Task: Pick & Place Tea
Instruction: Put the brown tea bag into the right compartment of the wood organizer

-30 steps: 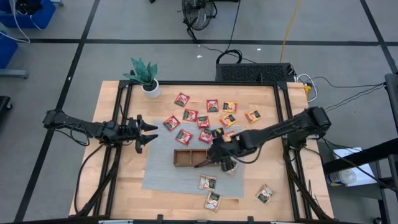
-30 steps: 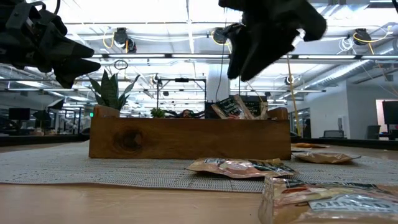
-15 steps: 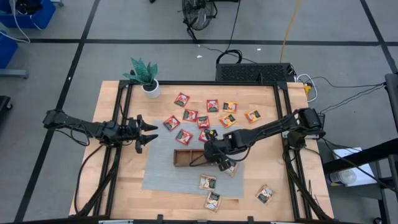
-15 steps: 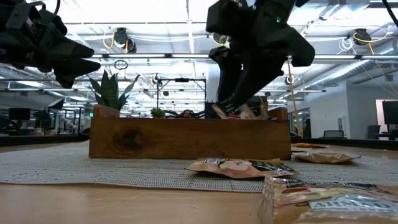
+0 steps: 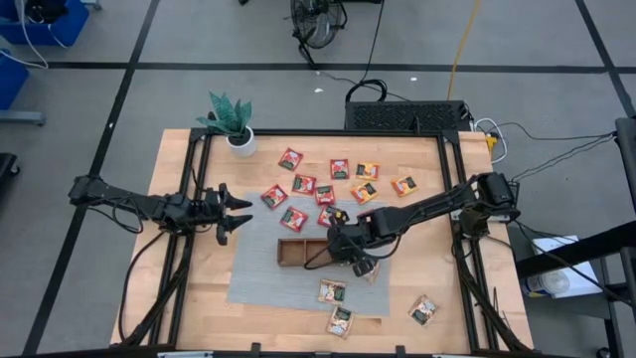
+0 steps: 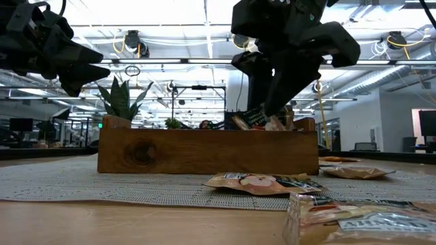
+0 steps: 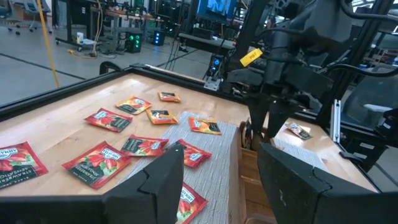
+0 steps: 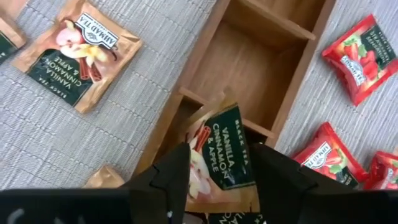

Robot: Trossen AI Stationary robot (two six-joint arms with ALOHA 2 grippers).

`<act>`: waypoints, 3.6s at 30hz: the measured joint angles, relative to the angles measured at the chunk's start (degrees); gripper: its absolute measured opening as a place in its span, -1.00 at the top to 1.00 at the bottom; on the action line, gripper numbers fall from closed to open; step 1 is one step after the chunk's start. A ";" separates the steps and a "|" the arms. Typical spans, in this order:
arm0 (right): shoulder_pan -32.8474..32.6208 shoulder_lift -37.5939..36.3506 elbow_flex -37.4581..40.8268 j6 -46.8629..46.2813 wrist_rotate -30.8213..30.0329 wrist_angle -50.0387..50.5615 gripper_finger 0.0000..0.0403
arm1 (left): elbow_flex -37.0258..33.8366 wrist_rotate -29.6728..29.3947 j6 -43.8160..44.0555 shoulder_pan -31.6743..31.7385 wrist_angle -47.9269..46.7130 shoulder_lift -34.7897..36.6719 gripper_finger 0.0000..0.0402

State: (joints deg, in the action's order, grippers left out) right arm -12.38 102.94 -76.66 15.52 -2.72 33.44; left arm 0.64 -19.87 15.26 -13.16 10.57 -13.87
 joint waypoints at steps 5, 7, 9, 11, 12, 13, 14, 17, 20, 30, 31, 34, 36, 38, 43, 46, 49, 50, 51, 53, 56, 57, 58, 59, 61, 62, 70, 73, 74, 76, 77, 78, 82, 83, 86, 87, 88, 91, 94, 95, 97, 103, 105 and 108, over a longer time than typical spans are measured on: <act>-0.08 0.00 0.00 -1.45 0.00 1.54 0.41 | 0.00 -0.01 0.01 0.02 0.00 0.00 -0.02; -0.10 -0.08 0.00 -2.16 -0.02 2.36 0.46 | 0.00 0.00 0.00 0.00 0.00 0.00 -0.02; -0.11 -0.25 0.00 -2.94 0.01 2.55 0.53 | 0.00 -0.01 0.01 0.02 0.00 0.00 -0.02; -0.25 -0.31 0.00 -3.07 0.01 2.77 0.61 | 0.00 0.01 0.01 0.00 0.00 0.00 -0.02; -0.42 -0.31 0.00 -3.07 -0.01 3.14 0.67 | 0.00 -0.01 0.01 0.02 0.00 0.00 -0.02; -0.62 -0.31 0.00 -3.07 -0.07 3.44 0.73 | 0.00 -0.01 -0.01 0.00 0.00 0.00 -0.02; -0.88 -0.31 0.00 -3.09 -0.15 3.48 0.80 | 0.00 0.01 -0.01 0.00 0.00 0.00 -0.02; -1.98 -0.31 0.00 -3.10 -0.13 3.48 0.97 | 0.00 0.01 0.00 0.00 0.00 0.00 -0.02; -3.24 -0.31 0.00 -5.35 -0.29 3.46 0.98 | 0.00 -0.01 0.01 0.01 0.00 0.00 -0.02; -8.17 -0.31 0.01 -19.80 -14.20 3.43 1.00 | 0.00 0.00 0.00 0.02 0.00 0.00 -0.02; -8.49 -0.31 0.05 -21.50 -15.40 3.23 1.00 | 0.00 0.01 0.01 -0.01 0.00 0.00 -0.02; -9.34 -0.31 1.22 -25.41 -19.62 2.04 1.00 | 0.00 0.00 0.01 0.00 0.00 0.00 -0.02; -9.77 -0.31 2.46 -27.53 -21.72 1.48 1.00 | 0.00 -0.01 -0.01 0.01 0.00 0.00 -0.02; -9.97 -0.31 4.20 -29.44 -22.95 -0.47 1.00 | 0.00 0.00 0.00 -0.01 0.00 0.00 -0.02; -9.92 -0.31 9.23 -32.56 -24.13 -7.33 1.00 | 0.00 0.01 0.00 0.00 0.00 0.00 -0.02; -10.21 -0.31 10.31 -33.13 -24.62 -9.24 1.00 | 0.00 -0.01 0.01 0.00 0.00 0.00 -0.02; -10.63 -0.31 10.34 -32.73 -26.24 -9.26 1.00 | 0.00 -0.01 0.01 -0.01 0.00 0.00 -0.02; -10.68 -0.31 10.34 -32.23 -26.81 -9.26 1.00 | 0.00 0.01 -0.01 0.00 0.00 0.00 -0.02; -10.82 -0.50 10.34 -31.85 -27.23 -9.08 1.00 | 0.00 0.00 0.01 0.00 0.00 0.00 -0.02; -10.99 -1.02 10.36 -31.29 -27.52 -8.37 1.00 | 0.00 -0.01 -0.01 0.02 -0.01 0.00 -0.02; -10.99 -1.84 10.36 -31.13 -28.58 -7.63 1.00 | 0.00 -0.01 0.00 -0.01 0.00 0.00 -0.02; -10.99 -2.13 10.37 -31.09 -29.18 -7.14 1.00 | 0.00 0.01 -0.01 0.02 0.00 0.00 -0.02; -10.99 -2.40 10.38 -30.99 -30.28 -6.99 1.00 | 0.00 0.01 0.01 0.00 0.00 0.00 -0.02; -10.99 -2.66 10.38 -30.91 -30.90 -6.89 1.00 | 0.00 0.01 0.01 0.00 -0.02 0.00 -0.02; -10.99 -3.04 10.38 -31.19 -31.60 -6.16 1.00 | 0.00 0.00 0.00 -0.01 0.00 0.00 -0.02; -10.99 -3.06 10.38 -31.37 -31.63 -5.99 1.00 | 0.00 0.01 0.01 -0.01 -0.01 0.00 -0.02; -10.97 -3.04 10.38 -32.74 -31.65 -5.74 0.98 | 0.00 0.01 -0.01 -0.01 0.00 0.00 -0.02; -10.97 -3.04 10.38 -32.71 -31.65 -5.74 0.91 | 0.00 0.01 0.01 -0.01 0.00 0.00 -0.02; -10.97 -3.04 10.38 -32.78 -31.65 -5.74 0.88 | 0.00 0.01 -0.01 0.00 0.00 0.00 -0.02; -10.97 -3.04 10.38 -32.79 -31.69 -5.74 0.81 | 0.00 0.01 0.01 -0.01 0.00 0.00 -0.02; -10.97 -3.04 10.38 -32.82 -31.71 -5.75 0.78 | 0.00 0.01 -0.01 -0.01 0.00 0.00 -0.02; -10.97 -3.04 10.38 -32.79 -31.71 -5.74 0.74 | 0.00 -0.01 0.01 0.01 0.00 0.00 -0.02; -10.90 -3.04 10.38 -32.68 -32.04 -5.76 0.62 | 0.00 0.01 0.01 0.01 -0.01 0.00 -0.02; -10.88 -3.04 10.38 -32.68 -32.06 -5.76 0.59 | 0.00 0.01 -0.01 0.00 0.00 0.00 -0.02; -10.86 -3.04 10.38 -32.27 -32.17 -5.76 0.53 | 0.00 0.01 0.01 -0.01 0.00 0.00 -0.02; -10.86 -3.04 10.38 -31.95 -32.17 -5.76 0.51 | 0.00 0.01 0.01 0.00 0.00 0.00 -0.02; -10.86 -3.08 10.38 -31.44 -32.17 -5.76 0.50 | 0.00 0.01 0.01 -0.01 -0.02 0.00 -0.02; -10.86 -4.22 10.38 -30.87 -32.19 -5.74 0.49 | 0.00 0.00 0.00 -0.01 0.00 0.00 -0.02; -10.88 -6.05 10.38 -29.85 -33.53 -5.81 0.49 | 0.00 0.01 0.01 0.01 -0.01 0.00 -0.02; -10.86 -6.66 10.38 -29.23 -33.42 -5.94 0.49 | 0.00 0.01 0.01 0.01 0.00 0.00 -0.02; -10.86 -7.79 10.38 -27.27 -32.33 -7.46 0.50 | 0.00 0.01 0.01 0.00 -0.02 0.00 -0.02; -10.75 -7.84 7.36 -20.25 -20.66 -9.57 0.91 | 0.00 0.01 0.00 0.01 0.00 0.00 -0.02; -10.11 -7.06 4.98 -19.91 -18.61 -7.30 0.96 | 0.00 0.01 0.01 -0.01 -0.02 0.00 -0.02; -8.72 -5.46 3.69 -20.16 -15.68 -4.17 0.99 | 0.00 0.01 -0.01 0.02 0.00 0.00 -0.02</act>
State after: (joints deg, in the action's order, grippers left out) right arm -21.11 97.48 -72.97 -4.64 -18.40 29.28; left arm 0.64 -19.86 15.25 -13.15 10.57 -13.87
